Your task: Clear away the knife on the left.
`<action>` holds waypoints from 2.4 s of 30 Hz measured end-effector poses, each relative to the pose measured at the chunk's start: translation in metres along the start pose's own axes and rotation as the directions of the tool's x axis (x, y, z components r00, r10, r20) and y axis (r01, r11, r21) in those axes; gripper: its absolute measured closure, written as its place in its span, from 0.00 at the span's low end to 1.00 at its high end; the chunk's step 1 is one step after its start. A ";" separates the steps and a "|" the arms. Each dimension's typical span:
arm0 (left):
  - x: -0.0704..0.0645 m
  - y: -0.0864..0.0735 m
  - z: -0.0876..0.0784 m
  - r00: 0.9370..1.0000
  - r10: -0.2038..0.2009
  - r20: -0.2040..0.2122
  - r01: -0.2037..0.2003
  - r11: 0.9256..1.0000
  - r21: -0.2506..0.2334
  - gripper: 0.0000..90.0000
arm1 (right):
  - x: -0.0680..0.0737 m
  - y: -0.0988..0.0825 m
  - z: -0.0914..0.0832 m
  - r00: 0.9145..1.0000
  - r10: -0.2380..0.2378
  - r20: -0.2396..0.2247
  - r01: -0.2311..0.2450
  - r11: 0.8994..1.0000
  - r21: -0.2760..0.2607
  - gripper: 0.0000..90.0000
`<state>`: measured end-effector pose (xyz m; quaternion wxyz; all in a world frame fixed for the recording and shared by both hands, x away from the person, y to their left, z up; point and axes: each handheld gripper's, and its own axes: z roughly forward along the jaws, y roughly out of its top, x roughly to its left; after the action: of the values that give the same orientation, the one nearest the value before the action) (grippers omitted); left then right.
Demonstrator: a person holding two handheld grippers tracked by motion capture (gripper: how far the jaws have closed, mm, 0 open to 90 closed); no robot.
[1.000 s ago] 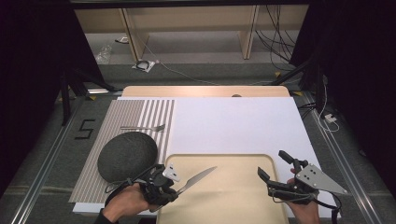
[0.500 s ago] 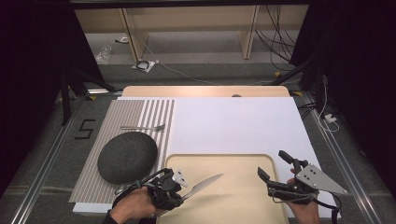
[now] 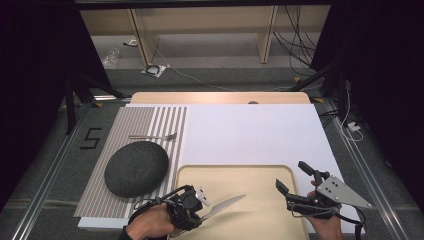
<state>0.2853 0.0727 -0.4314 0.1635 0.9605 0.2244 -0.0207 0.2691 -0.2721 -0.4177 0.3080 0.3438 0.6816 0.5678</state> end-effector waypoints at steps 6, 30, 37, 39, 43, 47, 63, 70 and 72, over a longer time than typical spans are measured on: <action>-0.003 0.003 0.007 1.000 0.001 0.015 -0.001 1.000 0.024 0.88 | 0.000 0.000 0.000 1.000 0.000 0.000 0.000 1.000 0.001 0.14; -0.001 0.005 0.026 0.999 -0.016 0.033 0.013 0.994 0.113 0.86 | 0.000 0.000 -0.001 1.000 0.002 0.002 -0.002 1.000 -0.001 0.14; -0.005 0.009 0.008 1.000 0.004 0.018 -0.004 1.000 -0.017 0.84 | 0.000 0.000 -0.001 1.000 0.001 0.000 -0.001 1.000 0.000 0.14; -0.009 0.010 0.005 1.000 0.017 0.016 -0.016 0.998 -0.053 0.94 | 0.000 0.000 -0.001 1.000 0.001 0.001 -0.001 1.000 -0.002 0.14; -0.017 0.013 0.011 0.998 0.069 0.005 -0.068 0.994 -0.084 0.99 | 0.000 0.000 -0.001 1.000 0.000 0.001 0.000 1.000 0.000 0.14; -0.019 0.014 0.017 0.996 0.084 -0.006 -0.084 0.991 -0.106 0.99 | 0.000 0.000 -0.001 1.000 0.000 0.001 0.000 1.000 -0.002 0.14; -0.020 0.014 0.034 0.996 0.089 -0.027 -0.091 0.991 -0.100 0.99 | 0.000 0.000 -0.001 1.000 -0.001 0.000 0.001 1.000 -0.001 0.15; -0.018 0.013 0.036 0.996 0.084 -0.034 -0.087 0.991 -0.098 0.99 | 0.000 0.000 -0.001 1.000 -0.002 0.000 0.002 1.000 -0.001 0.15; -0.017 0.013 0.036 0.996 0.078 -0.037 -0.081 0.992 -0.098 0.99 | 0.000 0.000 -0.001 1.000 -0.002 0.000 0.002 1.000 -0.001 0.15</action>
<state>0.2771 0.0431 -0.4601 0.2080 0.9595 0.1895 0.0126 0.2682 -0.2725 -0.4173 0.3088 0.3432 0.6816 0.5677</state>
